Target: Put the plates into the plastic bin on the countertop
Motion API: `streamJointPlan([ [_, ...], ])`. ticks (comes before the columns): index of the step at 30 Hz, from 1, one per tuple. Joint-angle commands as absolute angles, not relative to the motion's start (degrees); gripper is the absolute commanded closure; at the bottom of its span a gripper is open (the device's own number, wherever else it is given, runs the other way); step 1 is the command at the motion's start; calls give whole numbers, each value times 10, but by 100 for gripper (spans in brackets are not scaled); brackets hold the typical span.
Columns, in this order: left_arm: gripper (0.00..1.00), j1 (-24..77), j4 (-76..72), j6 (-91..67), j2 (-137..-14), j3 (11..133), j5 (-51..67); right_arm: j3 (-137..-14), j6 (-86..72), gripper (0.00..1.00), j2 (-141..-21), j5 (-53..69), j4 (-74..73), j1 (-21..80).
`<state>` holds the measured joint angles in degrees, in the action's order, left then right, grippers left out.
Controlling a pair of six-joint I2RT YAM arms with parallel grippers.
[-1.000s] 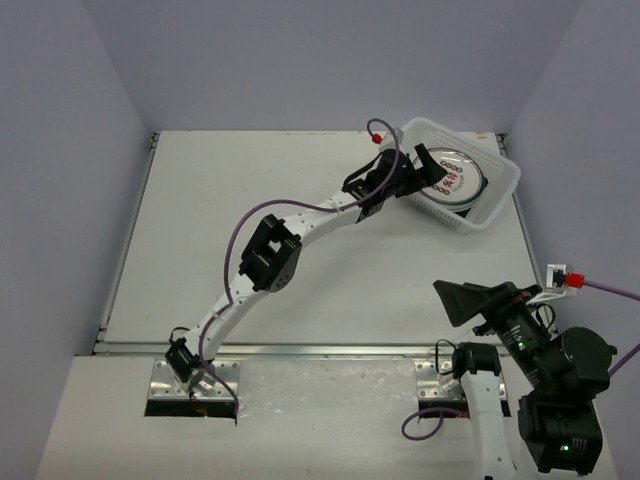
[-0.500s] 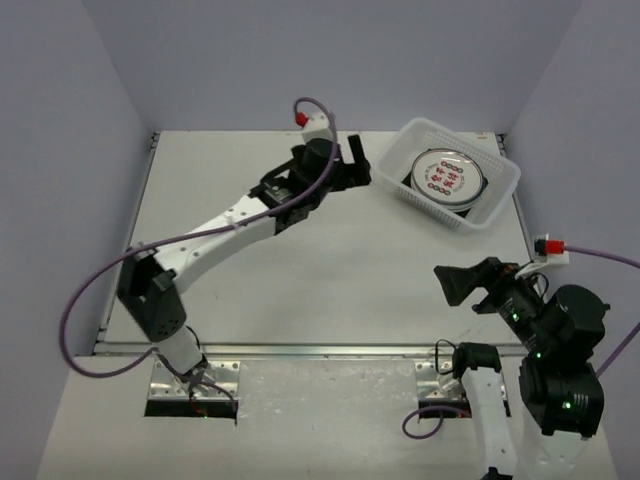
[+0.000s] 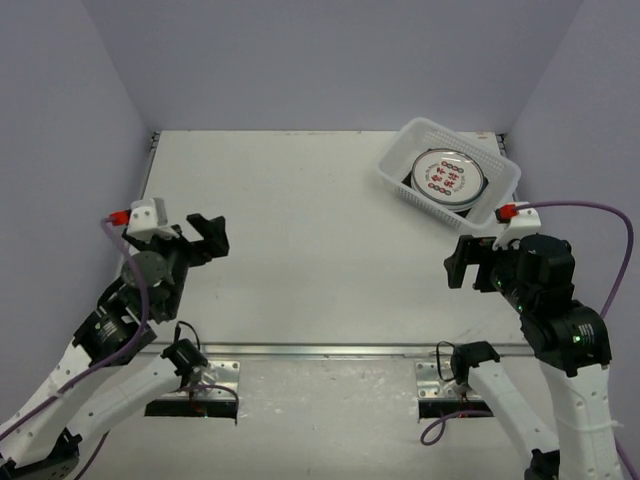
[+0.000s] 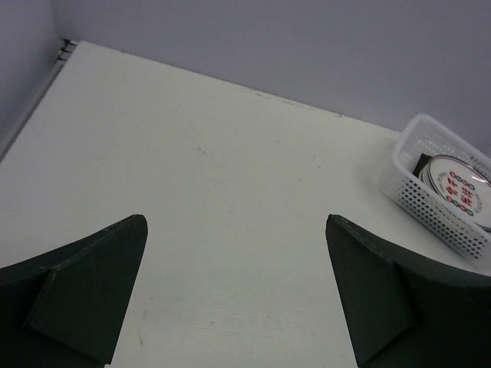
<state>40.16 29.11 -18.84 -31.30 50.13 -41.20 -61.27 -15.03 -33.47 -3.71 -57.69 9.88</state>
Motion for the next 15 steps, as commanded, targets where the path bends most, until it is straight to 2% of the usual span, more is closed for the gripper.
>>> streamJointPlan([
  [1,0,402,304,-154,-256,446,-464,-591,-129,1,-298,-97,-550,121],
  [4,0,397,285,-158,-265,426,-452,-562,-133,1,-279,-117,-536,121],
  [10,0,315,271,-172,-272,438,-426,-540,-138,1,-255,-127,-522,121],
  [12,0,265,267,-178,-268,429,-385,-533,-144,1,-252,-132,-519,121],
  [15,0,150,230,-160,-264,400,-251,-528,-146,1,-249,-133,-514,121],
])
